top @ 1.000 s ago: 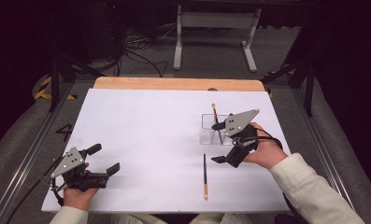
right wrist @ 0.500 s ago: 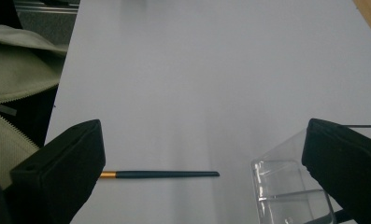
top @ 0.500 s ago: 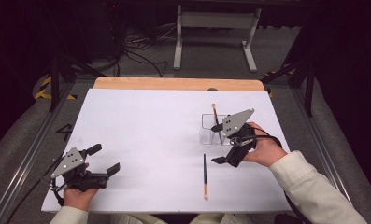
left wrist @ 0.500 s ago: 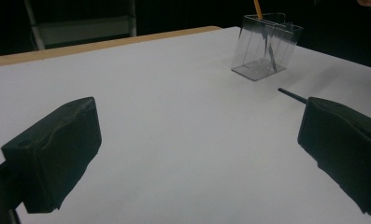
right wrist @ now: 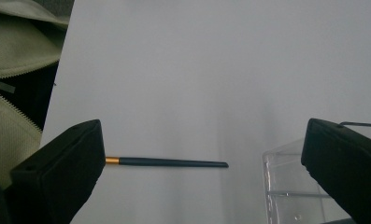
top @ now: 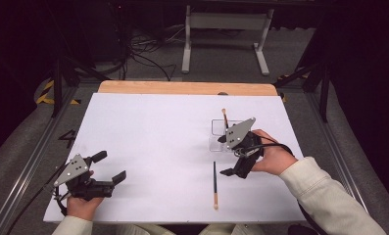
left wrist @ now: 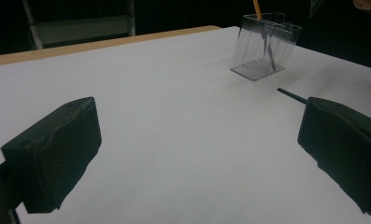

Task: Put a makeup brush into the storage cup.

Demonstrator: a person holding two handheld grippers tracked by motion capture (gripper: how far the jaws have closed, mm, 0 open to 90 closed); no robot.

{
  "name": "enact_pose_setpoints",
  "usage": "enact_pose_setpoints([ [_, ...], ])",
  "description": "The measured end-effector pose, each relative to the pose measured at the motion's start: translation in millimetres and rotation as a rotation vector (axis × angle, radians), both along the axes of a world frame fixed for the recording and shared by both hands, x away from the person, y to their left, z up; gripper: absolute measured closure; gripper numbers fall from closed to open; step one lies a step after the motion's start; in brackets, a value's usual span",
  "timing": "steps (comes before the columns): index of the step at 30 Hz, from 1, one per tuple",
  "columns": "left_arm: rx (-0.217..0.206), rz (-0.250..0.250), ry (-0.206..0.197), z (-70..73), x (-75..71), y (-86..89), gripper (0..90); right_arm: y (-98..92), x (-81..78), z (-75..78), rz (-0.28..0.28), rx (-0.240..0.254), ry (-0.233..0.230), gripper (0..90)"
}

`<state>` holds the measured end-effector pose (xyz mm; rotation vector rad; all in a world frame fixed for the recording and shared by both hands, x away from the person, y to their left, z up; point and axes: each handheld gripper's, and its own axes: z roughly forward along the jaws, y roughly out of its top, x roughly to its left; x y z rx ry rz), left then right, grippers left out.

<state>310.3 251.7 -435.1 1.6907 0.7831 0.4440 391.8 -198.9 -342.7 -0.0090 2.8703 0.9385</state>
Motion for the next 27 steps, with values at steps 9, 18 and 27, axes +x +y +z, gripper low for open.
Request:
enact_pose_setpoints([
  [9, -0.001, -0.001, 0.003, -0.5, 0.6, -0.1, 0.4, 4.7, -0.3, -4.7, 0.018, -0.048, -0.006, 0.3],
  [18, -0.002, -0.005, 0.008, -0.5, 1.0, 0.1, 0.4, 11.5, -1.4, -11.0, 0.039, -0.105, -0.01, 0.4],
  [27, -0.004, -0.001, 0.004, -0.7, 0.8, 0.4, 0.4, 17.2, -1.8, -19.0, 0.056, -0.159, -0.004, 0.4],
])
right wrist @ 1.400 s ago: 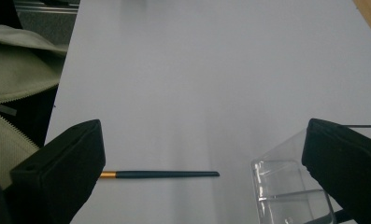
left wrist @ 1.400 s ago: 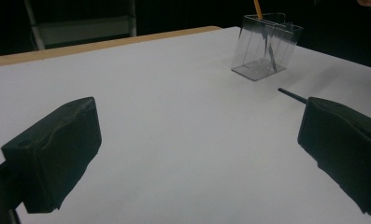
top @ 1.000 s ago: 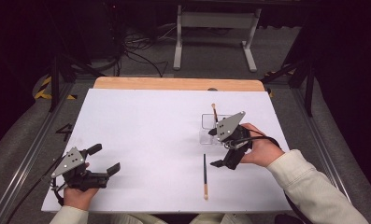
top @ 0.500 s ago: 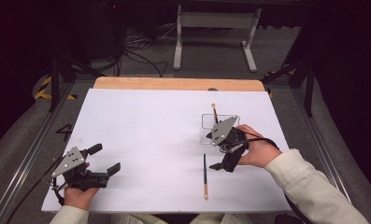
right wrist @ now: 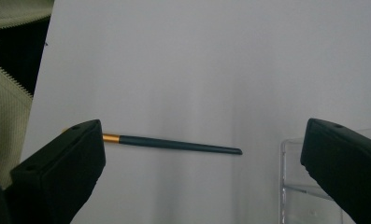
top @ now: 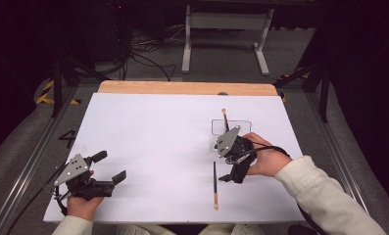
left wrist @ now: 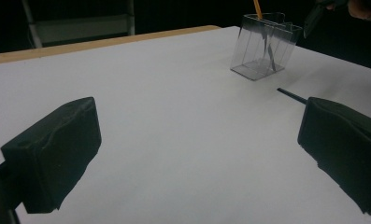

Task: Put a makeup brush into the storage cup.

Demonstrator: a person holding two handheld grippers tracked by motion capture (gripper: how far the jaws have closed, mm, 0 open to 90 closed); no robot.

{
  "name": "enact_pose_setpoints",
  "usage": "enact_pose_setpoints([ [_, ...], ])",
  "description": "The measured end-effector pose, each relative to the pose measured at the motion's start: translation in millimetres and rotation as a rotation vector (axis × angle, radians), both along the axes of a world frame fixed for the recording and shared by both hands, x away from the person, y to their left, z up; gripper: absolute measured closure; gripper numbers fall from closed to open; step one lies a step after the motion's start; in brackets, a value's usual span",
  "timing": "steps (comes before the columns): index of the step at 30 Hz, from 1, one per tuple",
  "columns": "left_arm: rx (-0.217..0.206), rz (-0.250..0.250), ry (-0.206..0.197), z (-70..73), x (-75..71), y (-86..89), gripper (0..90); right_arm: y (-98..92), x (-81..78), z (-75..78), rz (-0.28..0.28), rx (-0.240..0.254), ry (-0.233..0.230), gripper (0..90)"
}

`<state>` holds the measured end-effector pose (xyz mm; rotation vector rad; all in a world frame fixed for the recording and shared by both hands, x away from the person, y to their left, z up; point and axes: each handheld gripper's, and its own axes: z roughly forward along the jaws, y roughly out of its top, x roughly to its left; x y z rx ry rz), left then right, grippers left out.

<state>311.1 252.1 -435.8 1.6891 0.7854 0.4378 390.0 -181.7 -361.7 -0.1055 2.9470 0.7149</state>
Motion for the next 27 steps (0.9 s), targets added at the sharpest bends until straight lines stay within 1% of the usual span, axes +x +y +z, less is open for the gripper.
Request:
enact_pose_setpoints([
  [9, 0.0, 0.003, 0.003, -0.1, -1.2, 1.6, 0.4, 7.8, -1.1, -10.8, 0.025, -0.052, 0.002, 0.7],
  [10, 0.0, 0.003, 0.003, -0.1, -1.2, 1.6, 0.4, 7.8, -1.1, -10.8, 0.025, -0.052, 0.002, 0.7],
  [11, 0.0, 0.002, 0.003, -0.1, -1.2, 1.7, 0.4, 9.6, -1.6, -13.7, 0.033, -0.065, 0.003, 0.9],
  [13, -0.001, 0.005, 0.001, -0.2, -1.0, 1.6, 0.4, 10.3, -1.8, -15.0, 0.034, -0.067, 0.006, 0.9],
  [17, 0.001, 0.001, 0.003, 0.0, -1.0, 1.3, 0.4, 14.1, -2.7, -20.6, 0.054, -0.08, 0.018, 1.1],
  [25, 0.003, 0.001, 0.004, 0.0, -1.0, 1.5, 0.4, 17.6, -2.7, -28.3, 0.066, -0.099, 0.023, 1.3],
  [27, 0.002, 0.002, 0.003, -0.1, -1.1, 1.4, 0.4, 18.1, -2.3, -31.3, 0.065, -0.105, 0.031, 1.3],
])
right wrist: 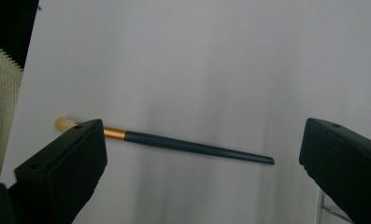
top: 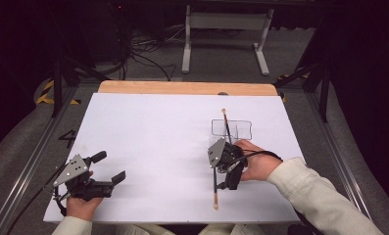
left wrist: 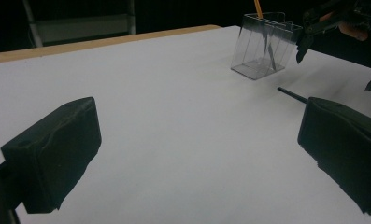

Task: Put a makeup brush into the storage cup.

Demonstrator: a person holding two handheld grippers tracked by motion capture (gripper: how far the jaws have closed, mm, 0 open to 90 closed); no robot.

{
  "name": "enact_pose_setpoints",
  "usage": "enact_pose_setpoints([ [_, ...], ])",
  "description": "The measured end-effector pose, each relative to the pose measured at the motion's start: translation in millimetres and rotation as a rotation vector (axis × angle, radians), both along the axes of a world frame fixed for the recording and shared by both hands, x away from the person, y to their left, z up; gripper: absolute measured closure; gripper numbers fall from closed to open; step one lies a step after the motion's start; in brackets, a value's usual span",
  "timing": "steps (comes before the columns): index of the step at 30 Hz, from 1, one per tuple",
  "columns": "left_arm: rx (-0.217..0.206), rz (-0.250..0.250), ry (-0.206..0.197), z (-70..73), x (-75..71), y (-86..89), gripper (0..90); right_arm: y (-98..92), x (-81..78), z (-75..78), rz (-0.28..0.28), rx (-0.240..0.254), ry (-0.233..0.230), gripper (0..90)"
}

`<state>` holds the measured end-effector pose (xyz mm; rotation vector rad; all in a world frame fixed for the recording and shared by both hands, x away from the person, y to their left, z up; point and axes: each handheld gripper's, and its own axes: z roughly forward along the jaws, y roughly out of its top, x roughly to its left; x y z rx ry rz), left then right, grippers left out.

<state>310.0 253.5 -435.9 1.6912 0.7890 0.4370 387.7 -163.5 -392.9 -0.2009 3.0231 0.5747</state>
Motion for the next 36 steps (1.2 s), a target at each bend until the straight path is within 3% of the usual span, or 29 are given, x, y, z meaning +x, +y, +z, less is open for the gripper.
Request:
enact_pose_setpoints([
  [27, 0.002, -0.01, 0.005, -0.8, 0.9, -1.6, 0.4, 6.9, 0.8, -30.4, 0.021, -0.064, 0.077, 1.4],
  [28, 0.002, -0.011, 0.005, -0.8, 1.0, -1.7, 0.4, 7.2, 2.4, -31.7, 0.04, -0.056, 0.071, 1.5],
  [36, 0.005, -0.014, 0.014, -1.9, 2.2, -2.5, 0.4, 6.4, 2.6, -35.4, 0.031, -0.084, 0.07, 1.9],
])
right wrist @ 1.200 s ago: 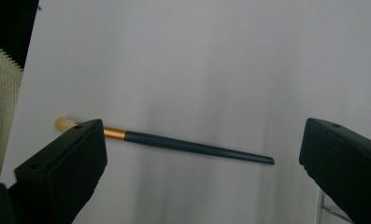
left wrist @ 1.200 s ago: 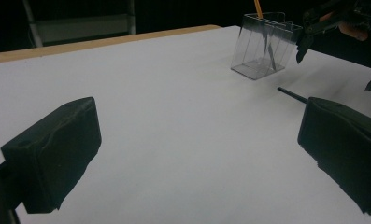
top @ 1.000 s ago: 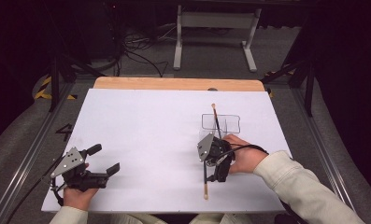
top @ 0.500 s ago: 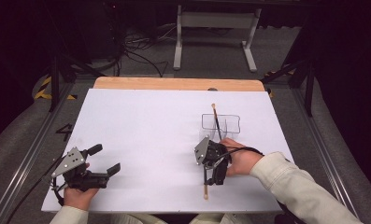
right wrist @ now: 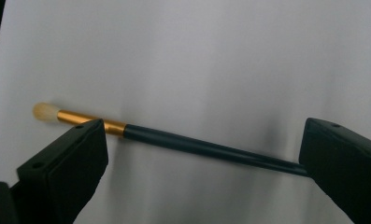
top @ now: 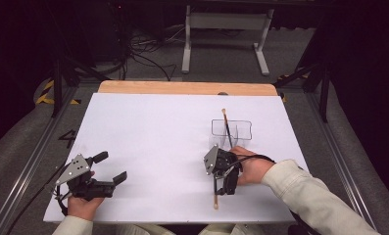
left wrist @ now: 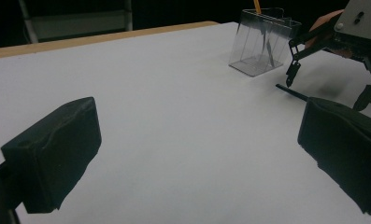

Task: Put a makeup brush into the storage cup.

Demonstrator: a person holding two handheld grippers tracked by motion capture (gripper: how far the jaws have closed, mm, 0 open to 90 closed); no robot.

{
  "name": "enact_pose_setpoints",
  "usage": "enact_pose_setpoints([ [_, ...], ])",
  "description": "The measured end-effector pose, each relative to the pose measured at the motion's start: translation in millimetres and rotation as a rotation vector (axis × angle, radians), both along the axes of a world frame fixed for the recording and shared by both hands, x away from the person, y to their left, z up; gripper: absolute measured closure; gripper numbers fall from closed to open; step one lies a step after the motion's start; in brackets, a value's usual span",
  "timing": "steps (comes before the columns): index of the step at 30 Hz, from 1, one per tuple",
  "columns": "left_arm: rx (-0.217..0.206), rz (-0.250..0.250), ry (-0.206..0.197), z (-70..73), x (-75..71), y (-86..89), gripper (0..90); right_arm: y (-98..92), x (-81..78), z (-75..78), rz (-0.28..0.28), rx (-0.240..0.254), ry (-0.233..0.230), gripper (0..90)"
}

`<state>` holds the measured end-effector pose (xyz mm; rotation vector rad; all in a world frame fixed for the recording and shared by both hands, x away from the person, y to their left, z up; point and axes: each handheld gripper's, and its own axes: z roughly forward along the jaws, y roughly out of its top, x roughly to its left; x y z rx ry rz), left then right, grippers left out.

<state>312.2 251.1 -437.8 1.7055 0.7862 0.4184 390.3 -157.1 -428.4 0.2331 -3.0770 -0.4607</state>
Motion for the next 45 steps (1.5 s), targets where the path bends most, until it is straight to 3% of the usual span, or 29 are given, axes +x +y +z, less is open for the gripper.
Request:
enact_pose_setpoints([
  [8, -0.002, -0.002, 0.002, -0.2, 0.0, -0.1, 0.4, 4.2, -2.5, -4.9, 0.042, -0.019, -0.019, 4.0],
  [17, -0.002, -0.003, 0.002, -0.1, 0.1, -0.3, 0.4, 3.4, -2.3, -6.2, 0.056, -0.038, 0.005, 7.9],
  [30, -0.003, -0.001, 0.0, 0.1, 0.0, 0.3, 0.4, 3.5, -3.4, -4.9, 0.053, -0.042, -0.011, 14.5],
  [32, 0.0, -0.002, 0.002, 0.2, -0.1, 0.5, 0.4, 3.2, -3.5, -3.7, 0.057, -0.044, -0.011, 19.3],
  [45, -0.001, 0.0, -0.001, 0.4, -0.1, 0.3, 0.4, 1.5, -9.0, 6.0, 0.11, -0.083, -0.01, 72.4],
])
